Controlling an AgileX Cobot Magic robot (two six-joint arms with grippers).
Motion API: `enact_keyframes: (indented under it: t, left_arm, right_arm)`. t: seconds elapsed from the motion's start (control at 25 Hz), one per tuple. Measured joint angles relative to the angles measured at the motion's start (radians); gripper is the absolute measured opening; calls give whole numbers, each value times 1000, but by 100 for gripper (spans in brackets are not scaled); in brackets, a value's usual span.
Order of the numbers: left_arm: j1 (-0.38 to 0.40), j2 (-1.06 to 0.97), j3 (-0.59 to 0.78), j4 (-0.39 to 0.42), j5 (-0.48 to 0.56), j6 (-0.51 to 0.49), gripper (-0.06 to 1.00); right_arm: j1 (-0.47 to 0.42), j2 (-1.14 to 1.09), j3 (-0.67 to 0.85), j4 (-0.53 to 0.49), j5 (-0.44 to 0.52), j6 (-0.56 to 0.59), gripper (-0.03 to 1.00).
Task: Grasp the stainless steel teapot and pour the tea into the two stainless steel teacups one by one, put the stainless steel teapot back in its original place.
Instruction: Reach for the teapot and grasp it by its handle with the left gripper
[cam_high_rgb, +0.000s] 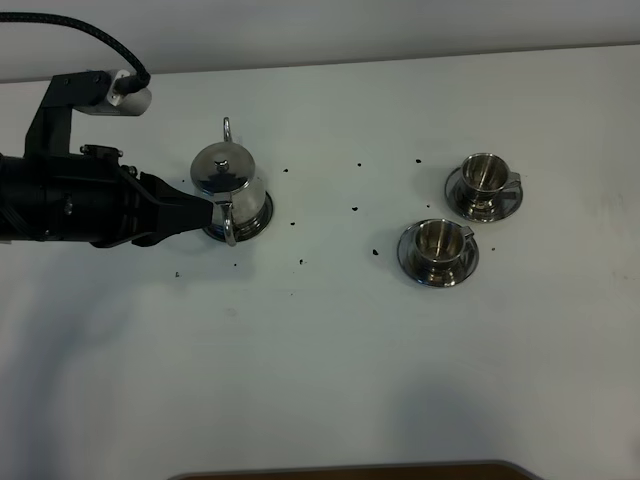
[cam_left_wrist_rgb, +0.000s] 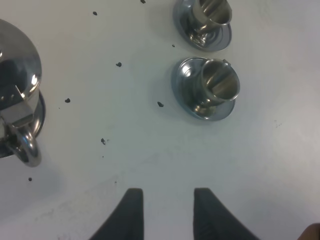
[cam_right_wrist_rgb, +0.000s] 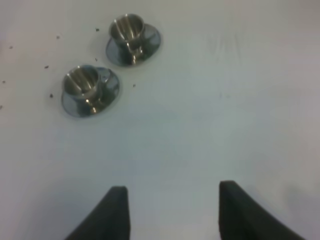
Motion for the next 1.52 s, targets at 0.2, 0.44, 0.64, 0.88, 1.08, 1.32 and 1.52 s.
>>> enact_keyframes:
  t: [0.2,0.44,0.64,0.88,1.08,1.32,1.52]
  left_arm:
    - [0,0,0,0,-17,0,30]
    - [0,0,0,0,-24,0,30]
    - [0,0,0,0,-25,0,30]
    - [0,0,0,-1,-25,-5,30]
    - [0,0,0,-2,-25,-34,30]
    - [0,0,-7,3,14,-118,30]
    - [0,0,-100,125,96,-299,30]
  right_arm:
    - [-2,-31,0,-1,1,0,42]
    - [-3,-94,0,-8,1,0,42]
    - [-3,-100,0,-15,1,0,42]
    - [-3,-100,0,-17,1,0,42]
    - [-3,-100,0,-17,1,0,42]
    - [-3,-100,0,-18,1,0,42]
    - [-3,-100,0,-18,1,0,42]
